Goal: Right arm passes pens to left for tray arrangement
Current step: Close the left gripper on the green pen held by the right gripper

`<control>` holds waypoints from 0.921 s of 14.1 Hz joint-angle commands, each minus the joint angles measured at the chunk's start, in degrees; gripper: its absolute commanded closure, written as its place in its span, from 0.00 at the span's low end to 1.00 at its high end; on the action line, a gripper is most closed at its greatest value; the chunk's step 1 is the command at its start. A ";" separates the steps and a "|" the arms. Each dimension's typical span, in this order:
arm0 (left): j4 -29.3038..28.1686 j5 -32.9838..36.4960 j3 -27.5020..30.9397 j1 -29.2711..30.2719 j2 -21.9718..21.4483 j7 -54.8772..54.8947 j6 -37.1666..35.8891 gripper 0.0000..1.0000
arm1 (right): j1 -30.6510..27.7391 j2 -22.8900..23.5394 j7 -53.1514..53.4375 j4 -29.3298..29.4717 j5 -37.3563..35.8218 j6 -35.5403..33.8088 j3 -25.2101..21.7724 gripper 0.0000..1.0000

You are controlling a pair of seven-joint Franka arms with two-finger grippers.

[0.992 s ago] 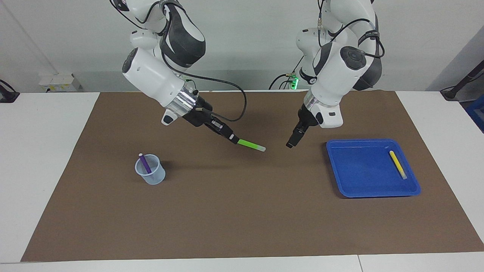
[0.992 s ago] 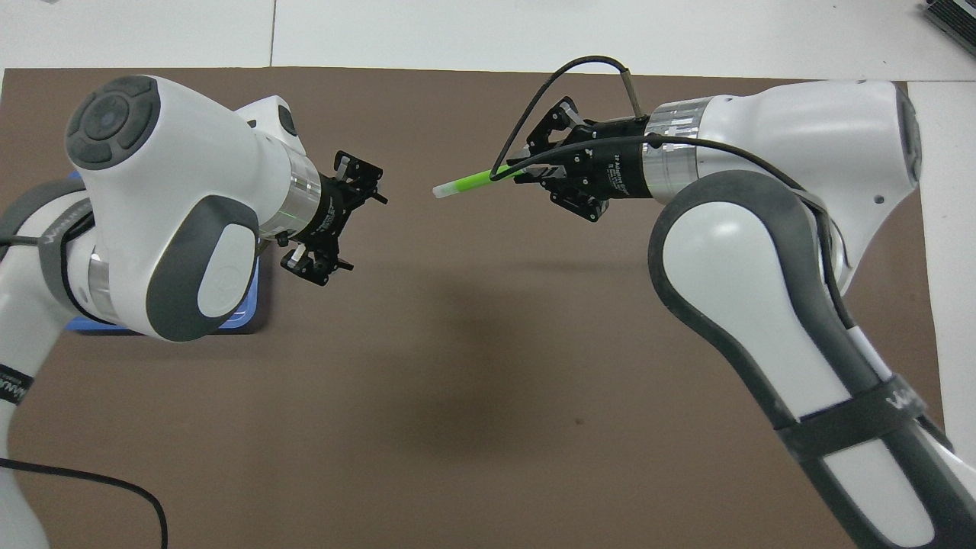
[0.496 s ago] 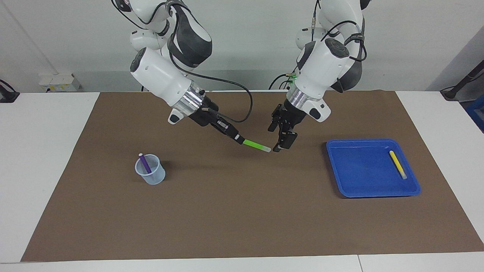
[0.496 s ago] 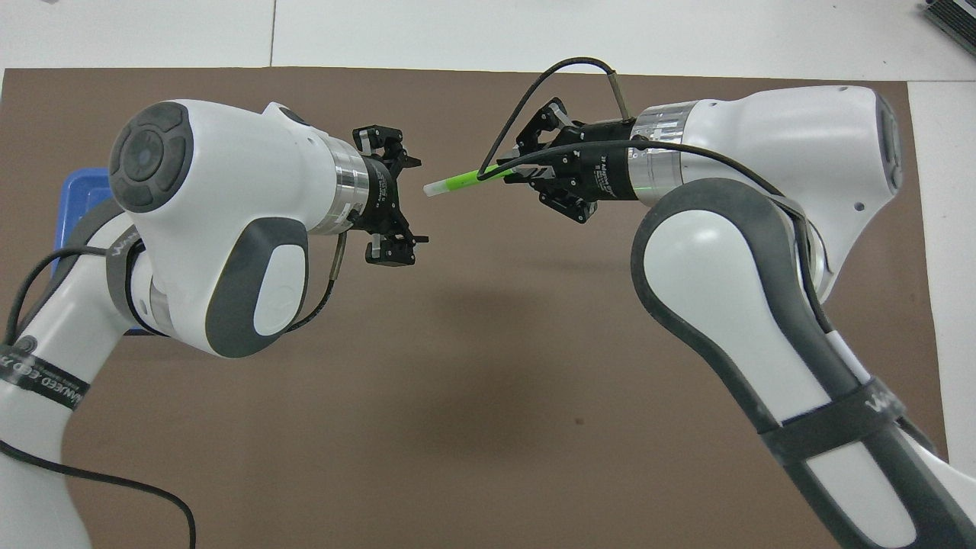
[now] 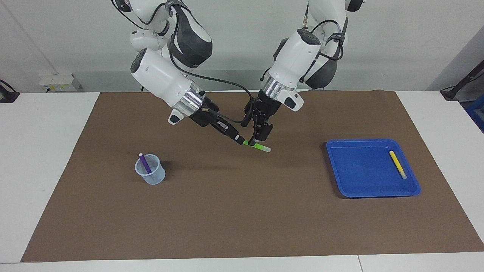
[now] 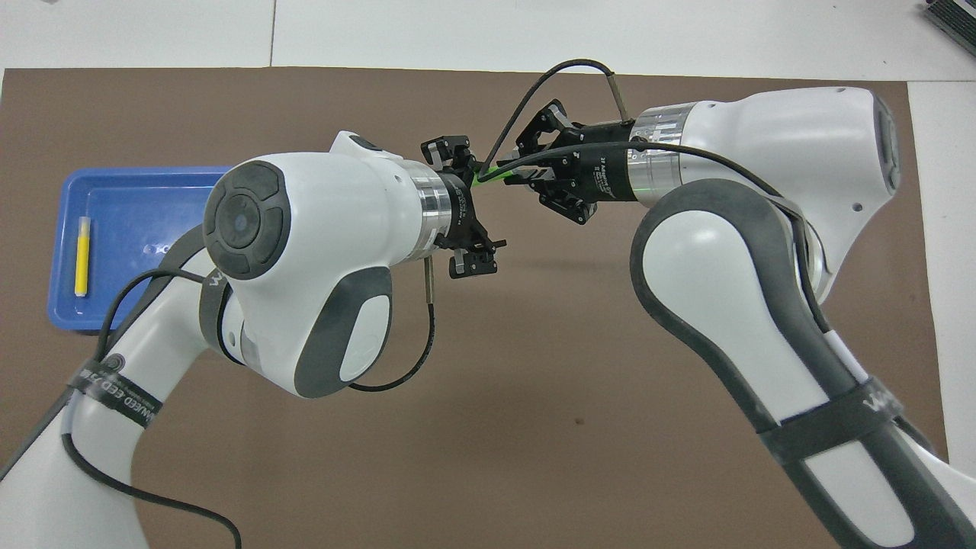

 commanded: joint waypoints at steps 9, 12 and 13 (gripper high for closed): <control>-3.49 -0.20 1.11 0.18 -0.04 -1.58 6.76 0.59 | -0.02 -0.37 -0.50 -1.07 1.36 1.08 0.12 0.83; -3.58 -0.11 1.20 0.01 -0.04 -2.81 7.81 0.76 | -0.10 -0.37 -0.50 -1.07 1.36 1.08 0.12 0.83; -3.50 0.06 1.20 0.18 -0.04 -2.64 7.82 0.88 | -0.02 -0.37 -0.50 -1.07 1.36 1.08 0.12 0.83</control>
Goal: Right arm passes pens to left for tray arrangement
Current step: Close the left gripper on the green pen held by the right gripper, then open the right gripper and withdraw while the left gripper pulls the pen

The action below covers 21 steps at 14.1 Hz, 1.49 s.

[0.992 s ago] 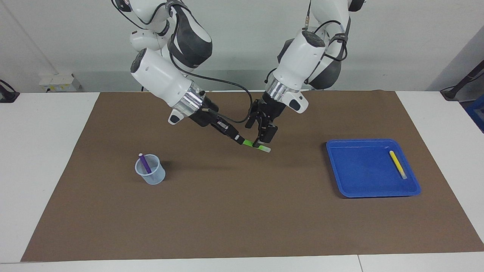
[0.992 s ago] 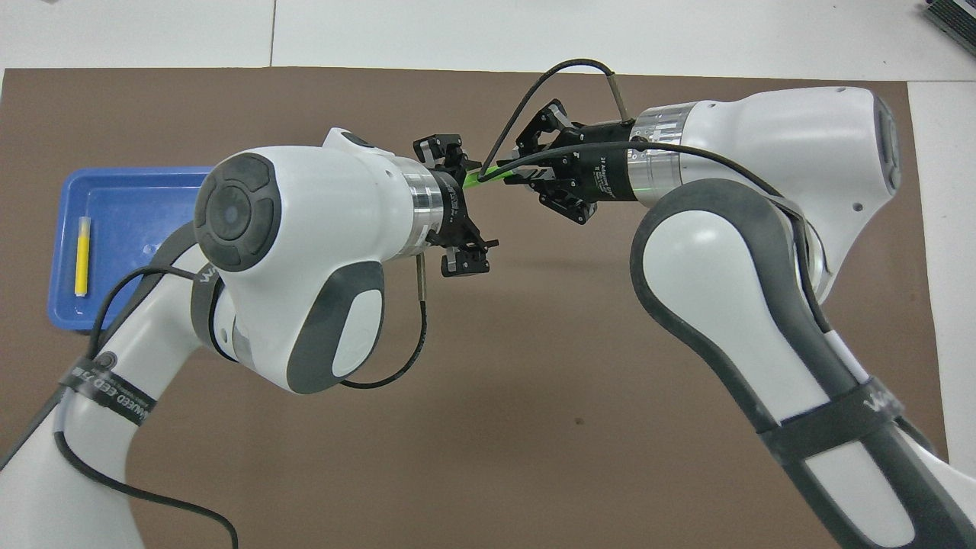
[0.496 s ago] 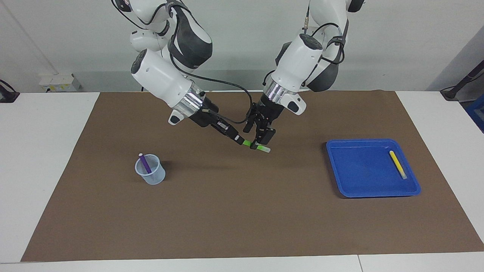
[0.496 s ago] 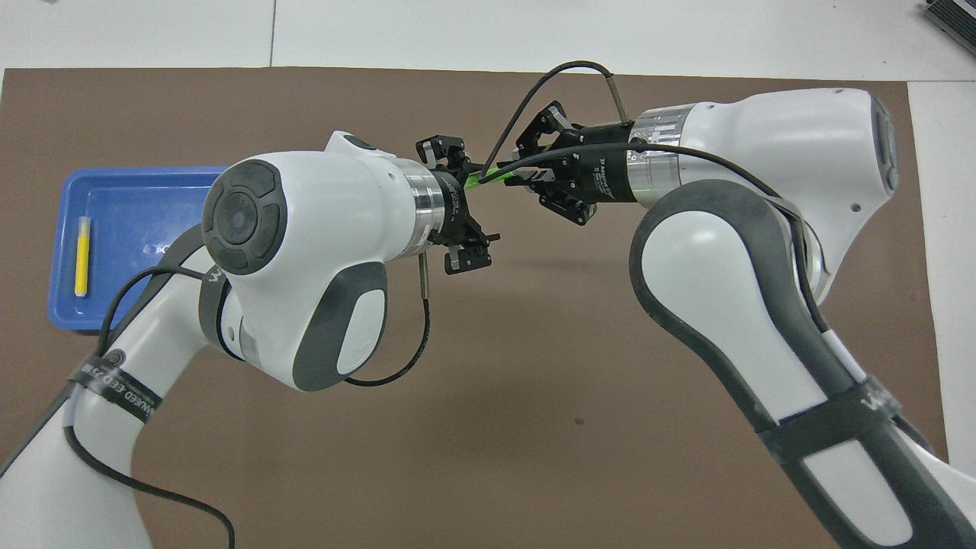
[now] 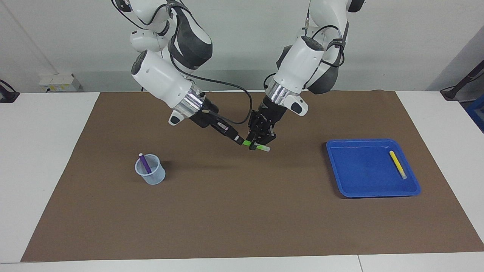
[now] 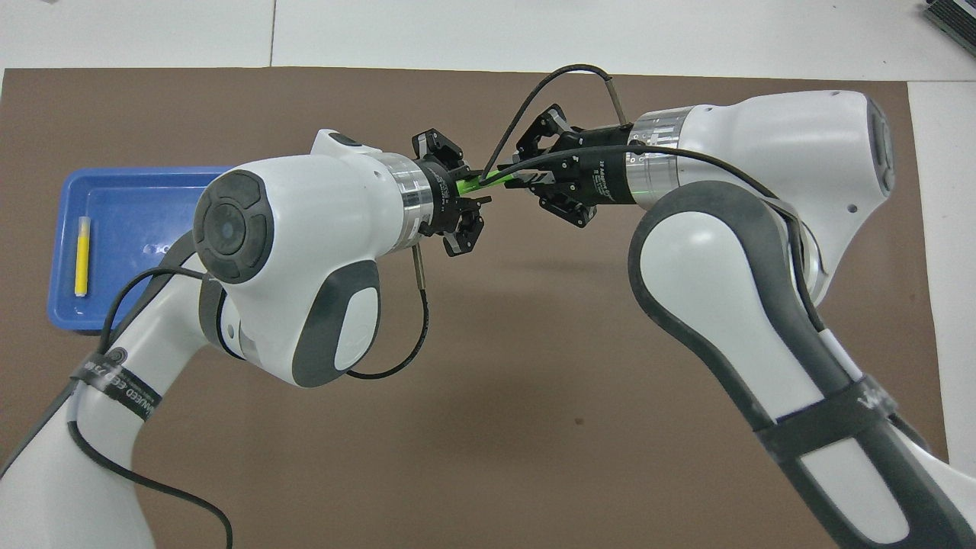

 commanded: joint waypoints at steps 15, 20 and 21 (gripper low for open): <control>0.96 4.27 0.31 1.75 -0.61 15.21 -7.29 1.00 | -4.48 -1.16 -8.46 1.29 -13.72 -9.51 -0.40 0.11; 1.23 4.18 0.31 9.30 -1.32 40.32 -18.62 1.00 | -14.06 -3.53 -39.02 -1.86 -32.00 -20.62 -0.40 0.11; 1.32 4.18 0.39 10.97 -1.49 46.04 -20.73 1.00 | -14.95 -3.97 -44.74 -3.61 -34.56 -20.01 -0.40 0.11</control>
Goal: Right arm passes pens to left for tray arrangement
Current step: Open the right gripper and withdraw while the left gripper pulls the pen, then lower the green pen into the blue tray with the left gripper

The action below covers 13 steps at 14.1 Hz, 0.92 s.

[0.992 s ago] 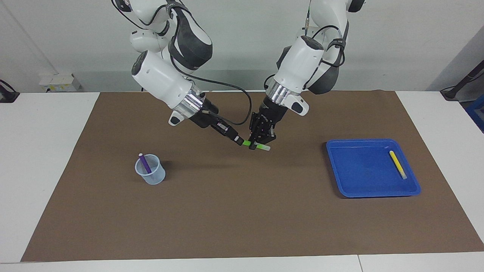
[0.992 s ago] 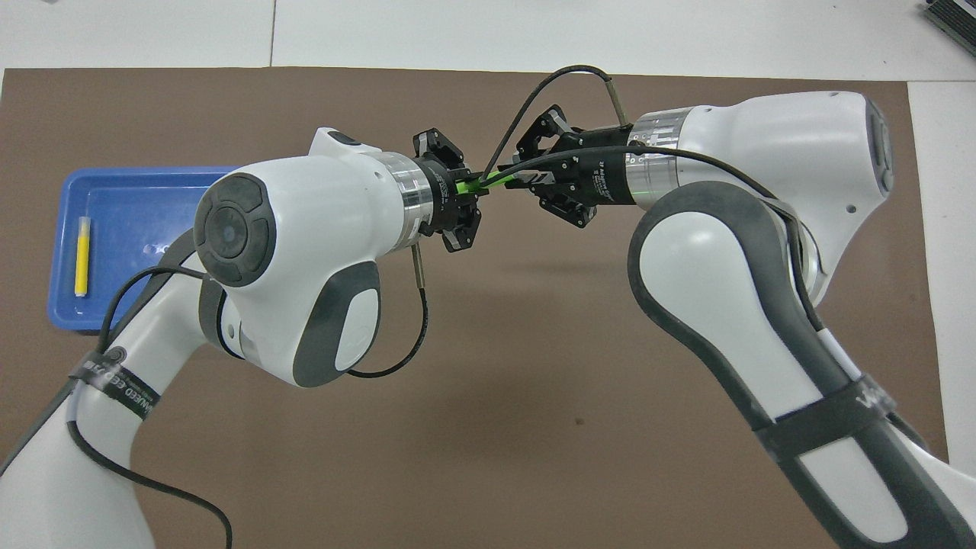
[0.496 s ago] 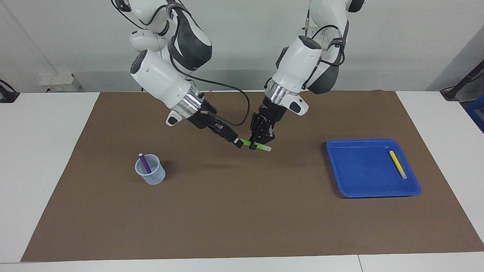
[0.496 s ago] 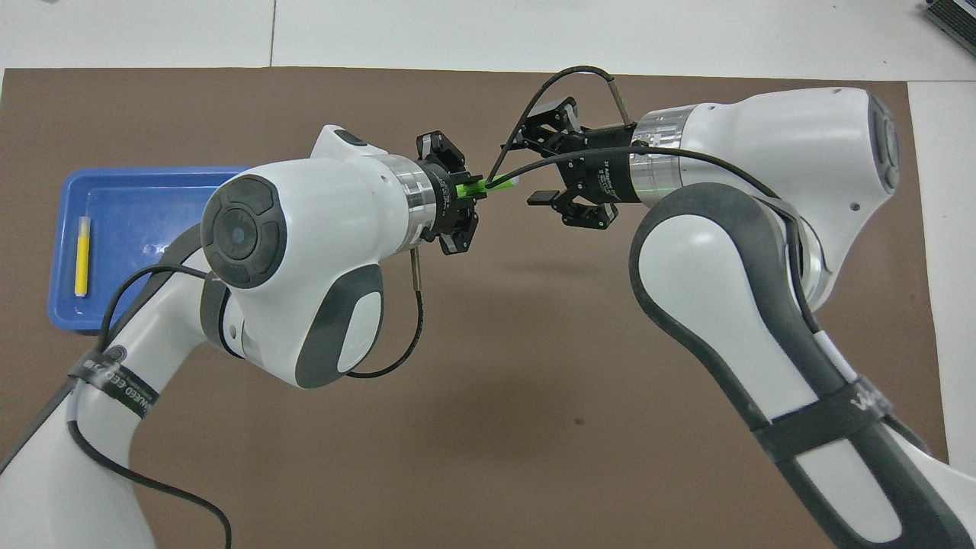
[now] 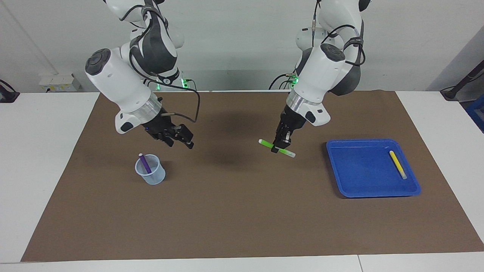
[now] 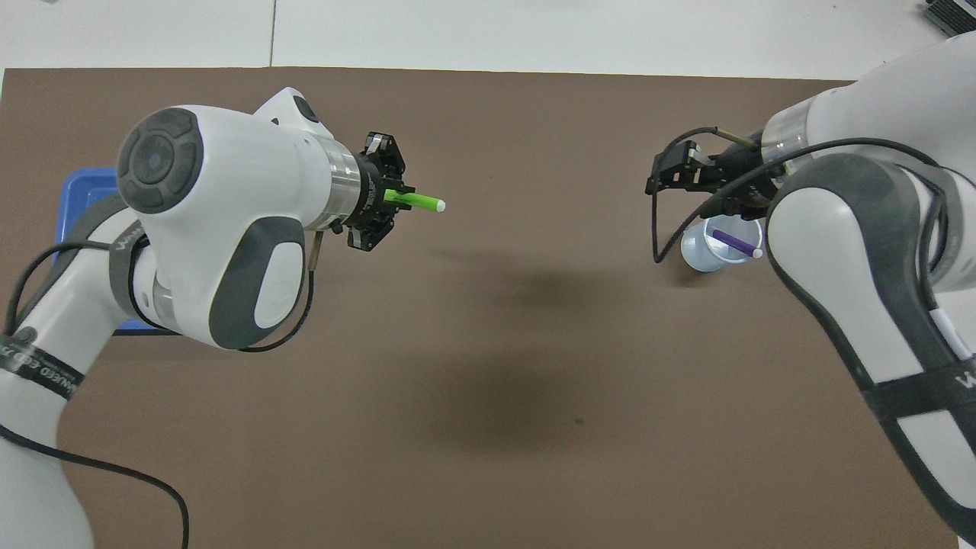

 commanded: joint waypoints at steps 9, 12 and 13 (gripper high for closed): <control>-1.72 5.97 0.72 19.13 -4.04 66.69 -20.91 1.00 | -7.99 -7.00 -40.04 -21.12 -12.46 14.89 0.71 0.12; -3.31 9.67 0.64 22.65 -4.40 79.72 -19.77 1.00 | -8.09 -7.54 -41.29 -23.59 -12.46 17.88 0.79 0.15; -4.01 11.15 0.64 23.96 -4.31 83.49 -18.29 1.00 | -8.09 -7.27 -41.64 -24.29 -12.46 19.02 0.71 0.19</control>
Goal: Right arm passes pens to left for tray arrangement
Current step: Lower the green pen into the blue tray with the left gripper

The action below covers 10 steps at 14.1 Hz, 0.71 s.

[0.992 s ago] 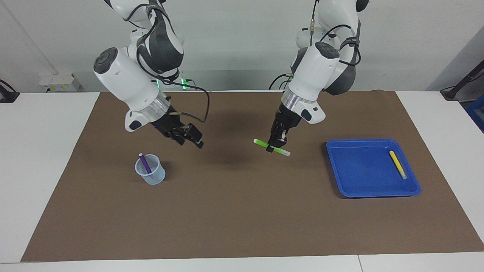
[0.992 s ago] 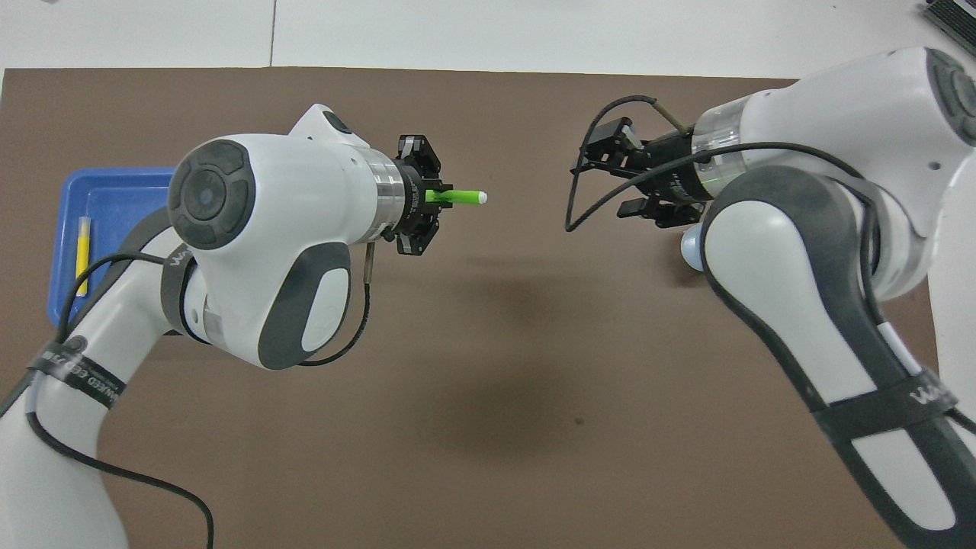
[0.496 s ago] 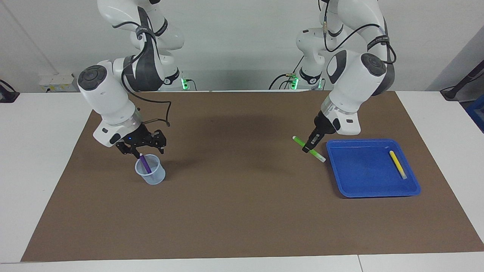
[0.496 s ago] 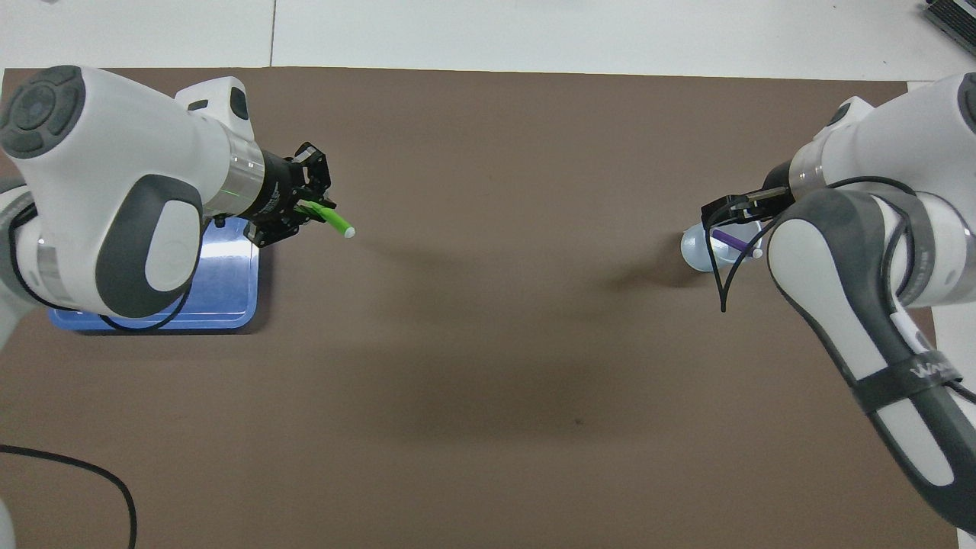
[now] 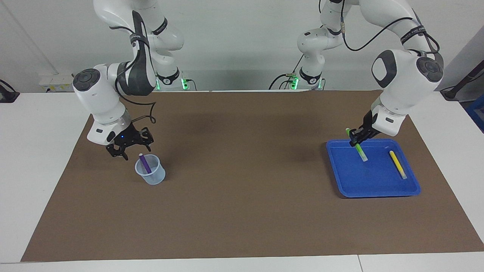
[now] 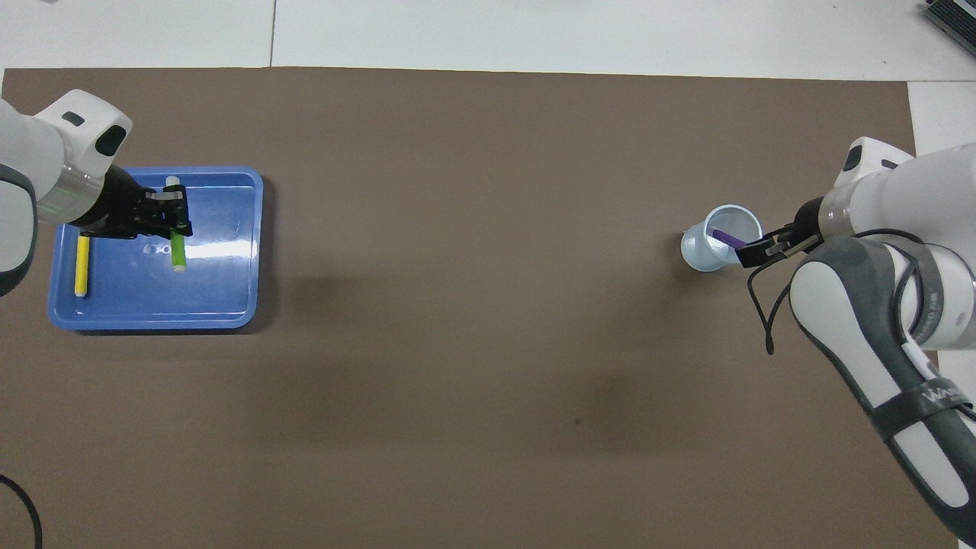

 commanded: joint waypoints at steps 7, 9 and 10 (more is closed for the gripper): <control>-8.57 10.48 -0.08 8.28 1.93 18.10 15.41 1.00 | -0.63 -1.34 -2.28 -4.62 -0.93 5.22 0.71 0.47; -8.74 10.85 0.09 11.27 4.48 21.55 19.01 1.00 | -0.63 -1.34 -2.36 -4.80 -0.93 5.05 0.71 0.49; -8.83 10.85 0.09 12.50 5.71 21.74 20.68 1.00 | -0.54 -1.43 -2.36 -5.06 -0.93 5.05 0.71 0.50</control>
